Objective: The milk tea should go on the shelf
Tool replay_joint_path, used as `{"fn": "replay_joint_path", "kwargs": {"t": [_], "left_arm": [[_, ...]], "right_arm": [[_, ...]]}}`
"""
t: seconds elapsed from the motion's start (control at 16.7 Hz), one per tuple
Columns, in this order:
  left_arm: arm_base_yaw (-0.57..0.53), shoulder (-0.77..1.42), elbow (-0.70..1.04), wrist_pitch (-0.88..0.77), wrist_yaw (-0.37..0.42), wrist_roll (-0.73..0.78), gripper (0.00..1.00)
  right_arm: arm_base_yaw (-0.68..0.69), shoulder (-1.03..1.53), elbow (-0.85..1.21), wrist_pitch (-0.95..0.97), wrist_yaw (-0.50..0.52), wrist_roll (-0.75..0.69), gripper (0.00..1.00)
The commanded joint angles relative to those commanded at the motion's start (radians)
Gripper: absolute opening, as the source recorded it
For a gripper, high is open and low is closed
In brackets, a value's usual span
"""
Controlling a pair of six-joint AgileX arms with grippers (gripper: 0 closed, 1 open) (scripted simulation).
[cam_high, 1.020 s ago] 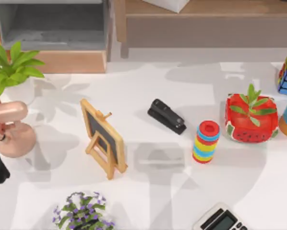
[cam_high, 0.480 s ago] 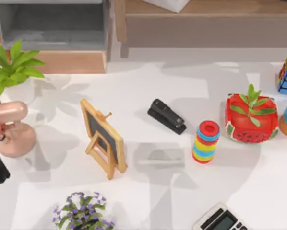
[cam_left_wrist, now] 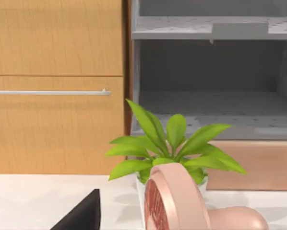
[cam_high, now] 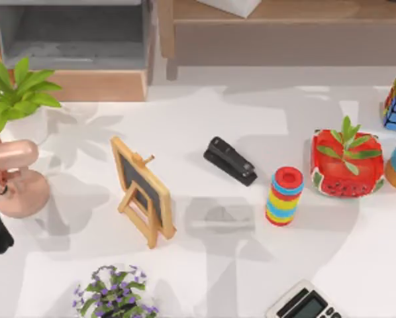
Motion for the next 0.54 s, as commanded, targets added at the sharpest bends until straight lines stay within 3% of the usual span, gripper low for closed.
{"fn": "replay_joint_path", "kwargs": {"t": [0.18, 0.54], "left_arm": [[0.000, 0.000, 0.000, 0.000, 0.000, 0.000, 1.00], [0.000, 0.000, 0.000, 0.000, 0.000, 0.000, 1.00]], "right_arm": [[0.000, 0.000, 0.000, 0.000, 0.000, 0.000, 0.98], [0.000, 0.000, 0.000, 0.000, 0.000, 0.000, 1.00]]}}
